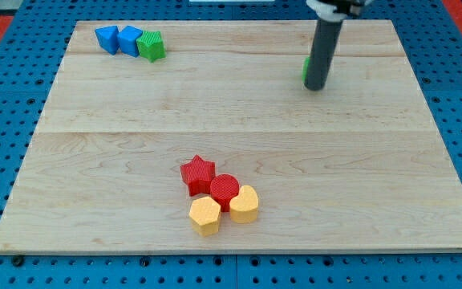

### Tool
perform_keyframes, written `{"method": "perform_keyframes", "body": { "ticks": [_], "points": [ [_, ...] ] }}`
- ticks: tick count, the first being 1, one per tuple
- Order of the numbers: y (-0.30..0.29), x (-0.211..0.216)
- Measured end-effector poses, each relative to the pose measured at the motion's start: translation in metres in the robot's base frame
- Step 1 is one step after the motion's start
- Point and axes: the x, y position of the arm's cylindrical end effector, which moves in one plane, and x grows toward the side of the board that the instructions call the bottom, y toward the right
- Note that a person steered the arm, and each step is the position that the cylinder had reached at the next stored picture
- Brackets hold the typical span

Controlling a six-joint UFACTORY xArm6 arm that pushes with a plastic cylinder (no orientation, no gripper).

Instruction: Slide the green star to the top center

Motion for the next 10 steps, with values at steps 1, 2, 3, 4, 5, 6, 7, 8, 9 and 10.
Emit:
{"method": "perform_keyframes", "body": {
  "ticks": [1,2,3,4,5,6,7,8,9,10],
  "points": [
    [0.022,-0.036],
    [0.023,-0.036],
    [-0.045,0.029],
    [-0.194,0.022],
    [-0.324,-0.030],
    [-0.363,-0.076],
    [-0.413,-0.085],
    [-0.348,-0.086],
    [-0.269,-0.068],
    [-0.241,-0.034]
  ]
}}
